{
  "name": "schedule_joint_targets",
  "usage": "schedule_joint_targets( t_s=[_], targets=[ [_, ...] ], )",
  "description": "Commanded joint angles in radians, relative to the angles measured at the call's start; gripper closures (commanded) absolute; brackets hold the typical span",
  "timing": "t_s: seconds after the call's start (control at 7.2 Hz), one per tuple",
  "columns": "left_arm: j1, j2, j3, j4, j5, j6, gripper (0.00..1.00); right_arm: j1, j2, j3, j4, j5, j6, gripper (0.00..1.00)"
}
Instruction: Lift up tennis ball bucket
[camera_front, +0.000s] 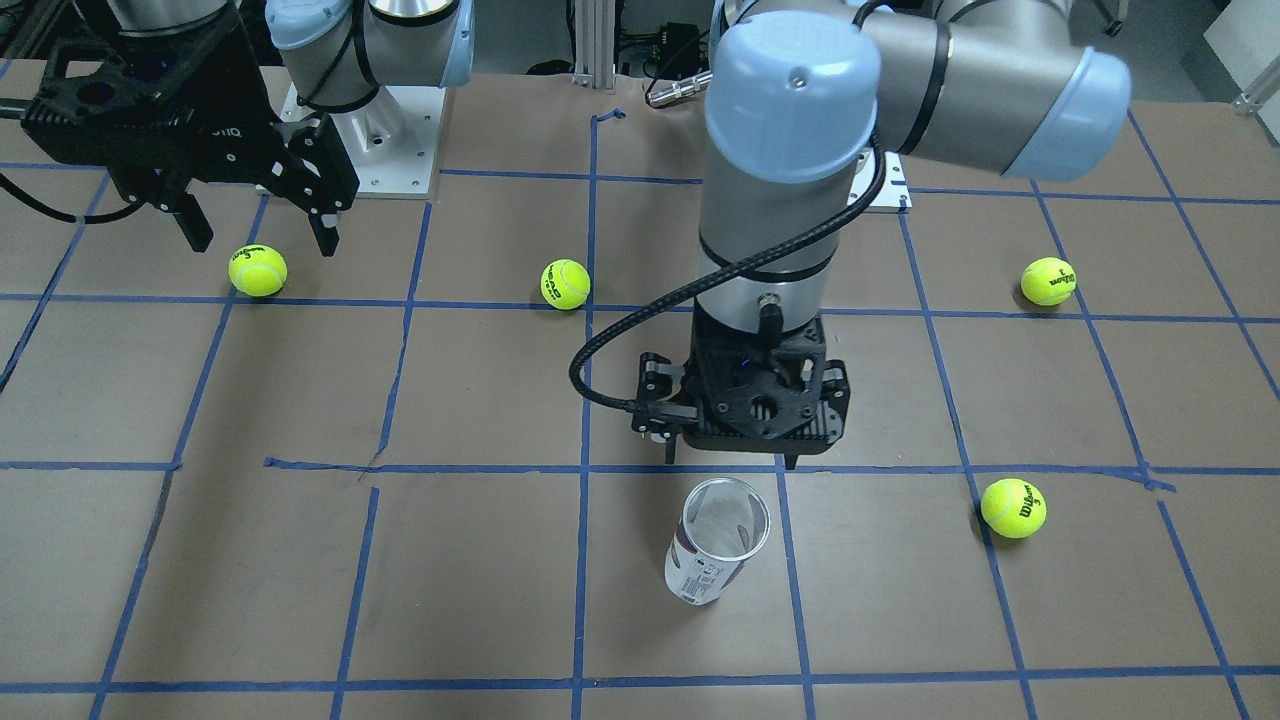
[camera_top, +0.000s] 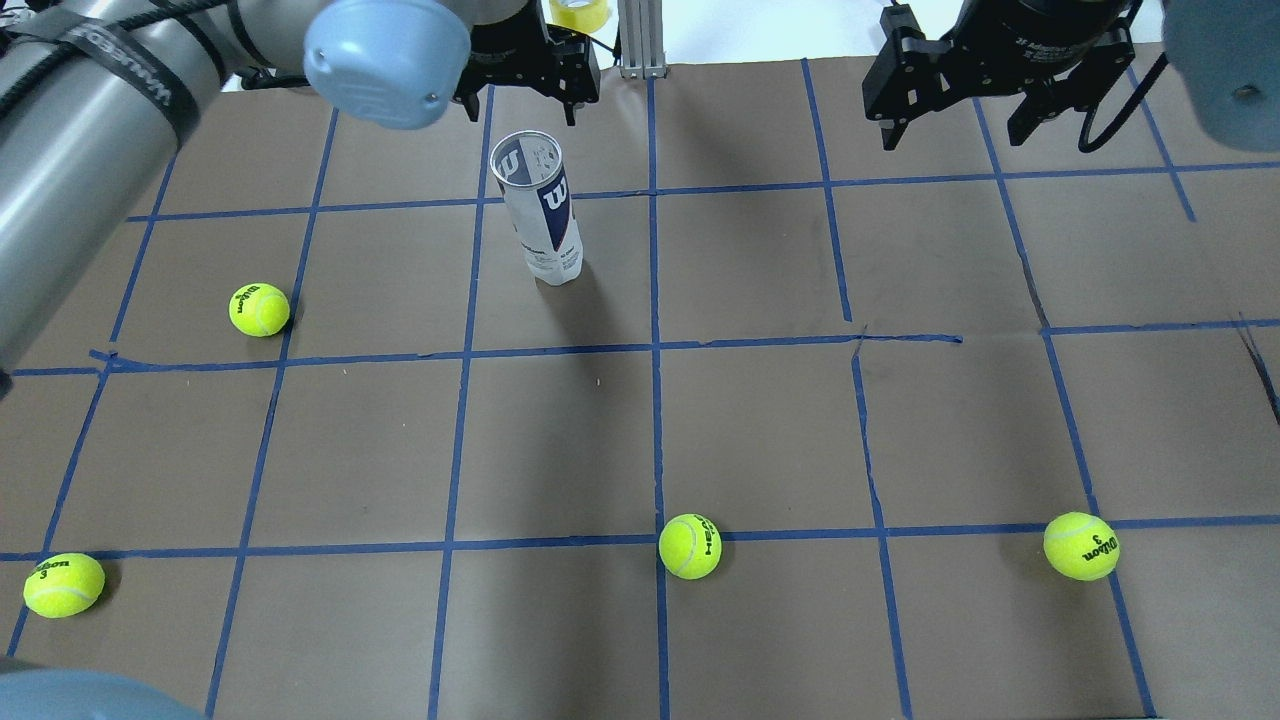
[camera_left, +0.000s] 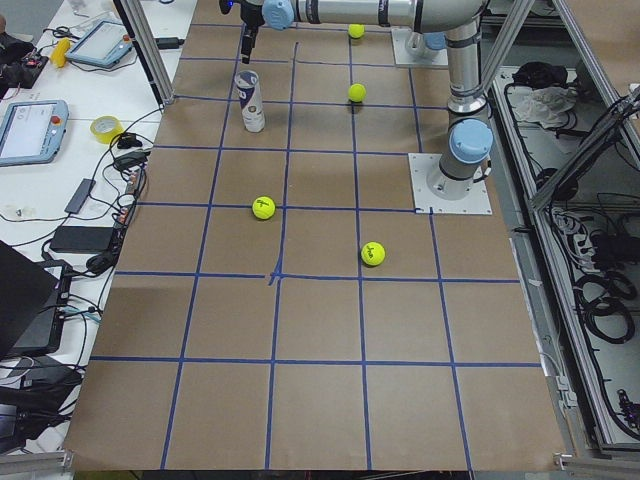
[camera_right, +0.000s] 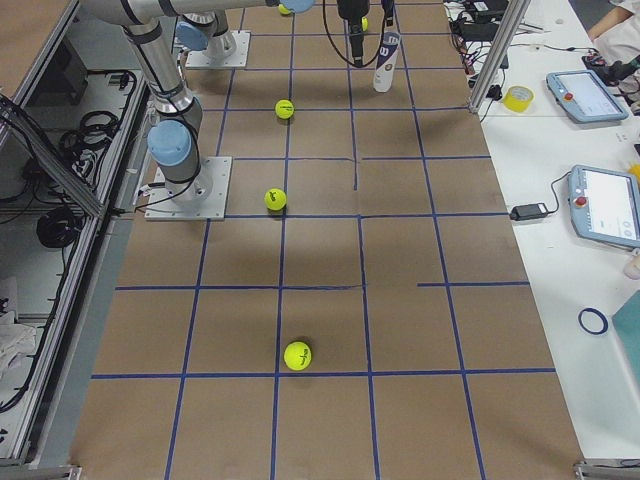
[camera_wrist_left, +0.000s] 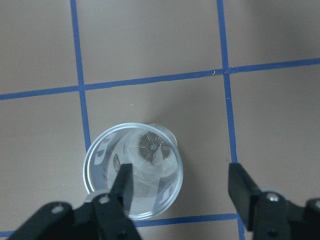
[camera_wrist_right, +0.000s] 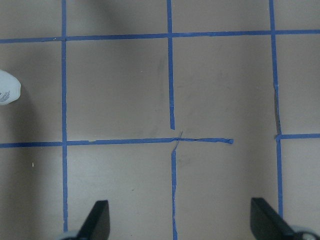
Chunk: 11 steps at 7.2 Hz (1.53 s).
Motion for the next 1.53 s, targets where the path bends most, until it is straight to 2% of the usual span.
schedule_joint_targets(
  t_s=[0.0,0.42,0.56,0.69,0.97,1.11,1.39],
  targets=[
    [0.119,0.080,0.010,-0.138,-0.043,0.072,0.00,0.000,-0.002,0.000,0.002,0.000,0.000,0.00],
    [0.304,0.213,-0.062,-0.296,-0.046,0.296,0.00,0.003,-0.002,0.000,-0.002,0.005,0.000,0.00],
    [0.327,0.256,-0.112,-0.302,-0.046,0.294,0.00,0.008,0.017,-0.052,-0.023,0.069,0.005,0.00],
    [0.323,0.278,-0.161,-0.287,-0.046,0.294,0.00,0.009,0.053,-0.095,-0.012,0.094,0.000,0.00],
    [0.318,0.315,-0.190,-0.268,-0.049,0.276,0.00,0.009,0.075,-0.144,-0.014,0.047,-0.009,0.00],
    [0.316,0.324,-0.191,-0.270,-0.051,0.278,0.00,0.000,0.077,-0.120,-0.014,-0.004,-0.018,0.00],
    [0.312,0.320,-0.193,-0.270,-0.054,0.278,0.00,0.003,0.078,-0.054,-0.025,-0.013,-0.006,0.00]
  ],
)
